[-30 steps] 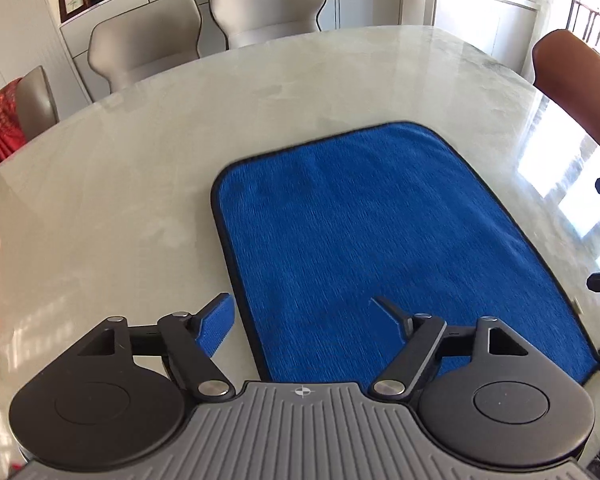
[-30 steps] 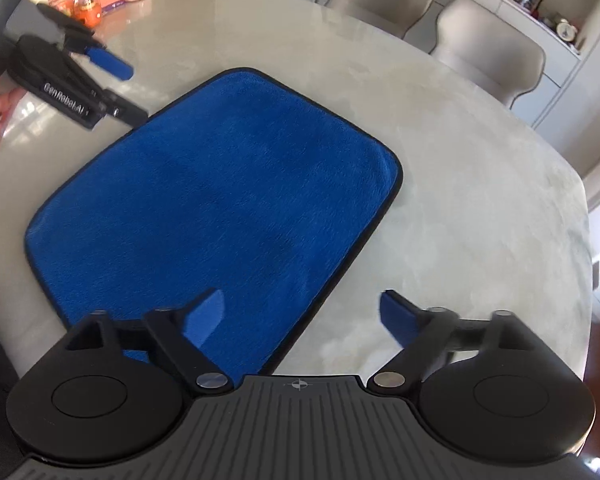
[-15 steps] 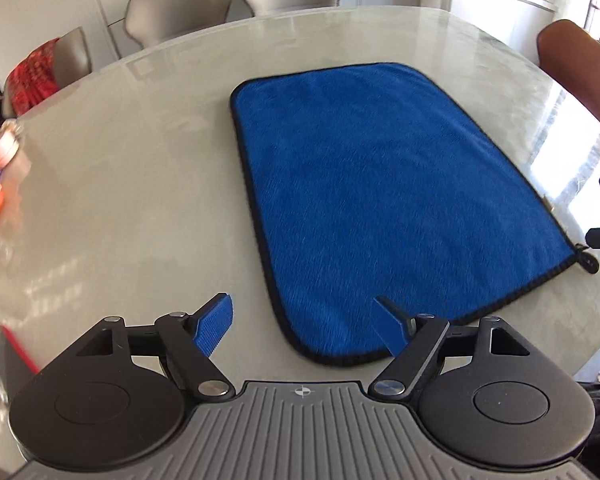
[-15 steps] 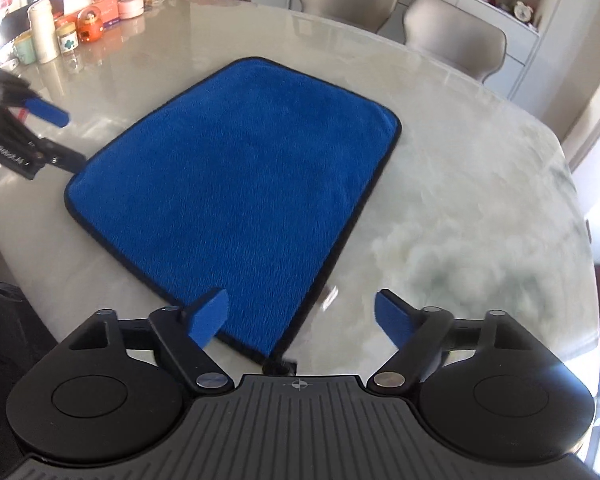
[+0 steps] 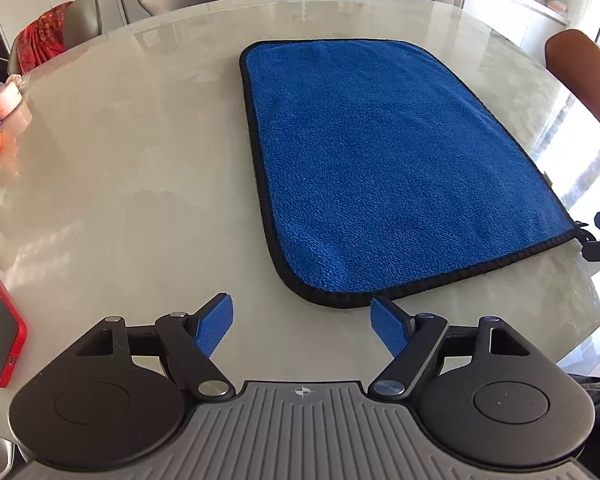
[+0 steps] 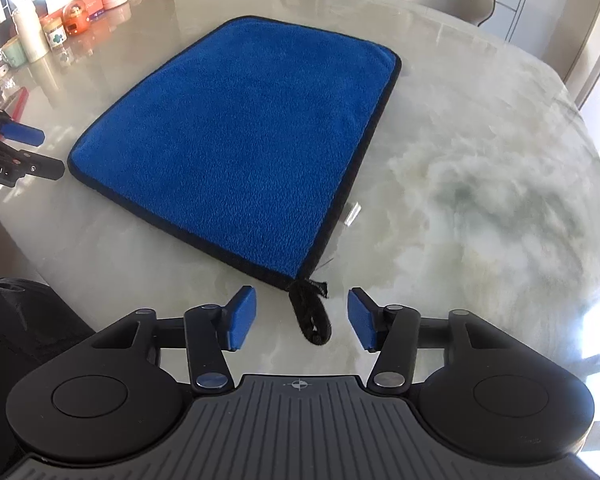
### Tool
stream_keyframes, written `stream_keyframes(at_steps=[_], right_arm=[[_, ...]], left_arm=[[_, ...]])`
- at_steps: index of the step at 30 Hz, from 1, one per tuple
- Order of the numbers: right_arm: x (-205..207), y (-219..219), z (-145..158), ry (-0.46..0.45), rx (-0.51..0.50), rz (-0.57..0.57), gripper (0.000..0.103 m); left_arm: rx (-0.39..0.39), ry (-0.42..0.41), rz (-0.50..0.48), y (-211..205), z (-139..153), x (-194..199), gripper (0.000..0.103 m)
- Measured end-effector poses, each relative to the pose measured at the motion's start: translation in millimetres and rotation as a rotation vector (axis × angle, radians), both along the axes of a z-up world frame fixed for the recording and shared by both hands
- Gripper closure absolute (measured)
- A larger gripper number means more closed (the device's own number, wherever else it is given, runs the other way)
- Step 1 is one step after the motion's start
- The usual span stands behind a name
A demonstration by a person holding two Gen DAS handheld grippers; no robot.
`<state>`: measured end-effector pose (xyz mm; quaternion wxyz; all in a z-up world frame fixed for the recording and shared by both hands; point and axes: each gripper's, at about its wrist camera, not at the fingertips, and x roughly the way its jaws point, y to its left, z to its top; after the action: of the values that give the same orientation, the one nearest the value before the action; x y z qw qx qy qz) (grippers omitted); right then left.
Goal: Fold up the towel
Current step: 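Grasp the towel's corners with the left and right grippers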
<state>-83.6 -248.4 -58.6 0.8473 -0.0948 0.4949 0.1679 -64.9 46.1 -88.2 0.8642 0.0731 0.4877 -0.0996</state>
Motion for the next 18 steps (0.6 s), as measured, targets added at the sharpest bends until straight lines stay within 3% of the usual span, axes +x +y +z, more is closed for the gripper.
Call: stream_keyframes(at_steps=[9,12,18], right_arm=[[-0.2,-2.3,-3.0,0.007,-0.010,-0.024,0.053],[-1.1,-1.7,-4.2,0.009,-0.009,-0.023,0.053],[-3.2,1.1,-6.9,0.017,-0.004,-0.021,0.053]], left_arm=[[-0.003,0.000,-0.016,-9.2,-5.9,0.1,0.026],[-0.015,0.001,-0.025,-10.2,-8.3,0.9,0.037],[-0.008,0.007,-0.054,-11.2,-13.2,1.7,0.038]])
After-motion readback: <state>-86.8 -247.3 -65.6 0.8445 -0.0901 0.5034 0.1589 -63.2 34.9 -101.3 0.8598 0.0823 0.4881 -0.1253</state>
